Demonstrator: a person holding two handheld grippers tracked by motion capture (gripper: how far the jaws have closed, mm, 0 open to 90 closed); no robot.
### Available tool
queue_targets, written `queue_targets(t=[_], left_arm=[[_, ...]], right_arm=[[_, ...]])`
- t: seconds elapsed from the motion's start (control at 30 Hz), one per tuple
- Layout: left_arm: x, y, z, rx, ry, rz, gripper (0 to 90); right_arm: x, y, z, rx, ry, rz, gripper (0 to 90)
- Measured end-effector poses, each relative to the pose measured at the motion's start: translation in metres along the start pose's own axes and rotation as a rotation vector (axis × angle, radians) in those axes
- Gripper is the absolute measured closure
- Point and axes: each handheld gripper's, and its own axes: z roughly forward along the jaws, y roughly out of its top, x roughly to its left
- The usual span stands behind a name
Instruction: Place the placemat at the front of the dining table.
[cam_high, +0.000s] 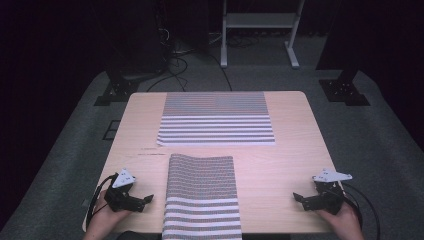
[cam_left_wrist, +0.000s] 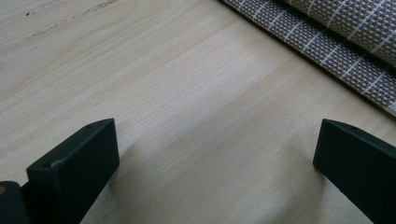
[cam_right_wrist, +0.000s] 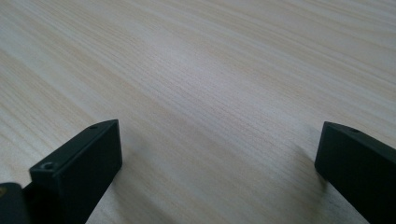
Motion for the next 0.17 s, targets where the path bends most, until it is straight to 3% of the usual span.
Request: queue_targets(t=[0.17], left_arm=[[0.0000, 0.0001, 0.0003, -0.002, 0.004, -0.009, 0.0]], right_arm=[[0.0019, -0.0015, -0.0014, 0.000, -0.016, 0.019, 0.0]])
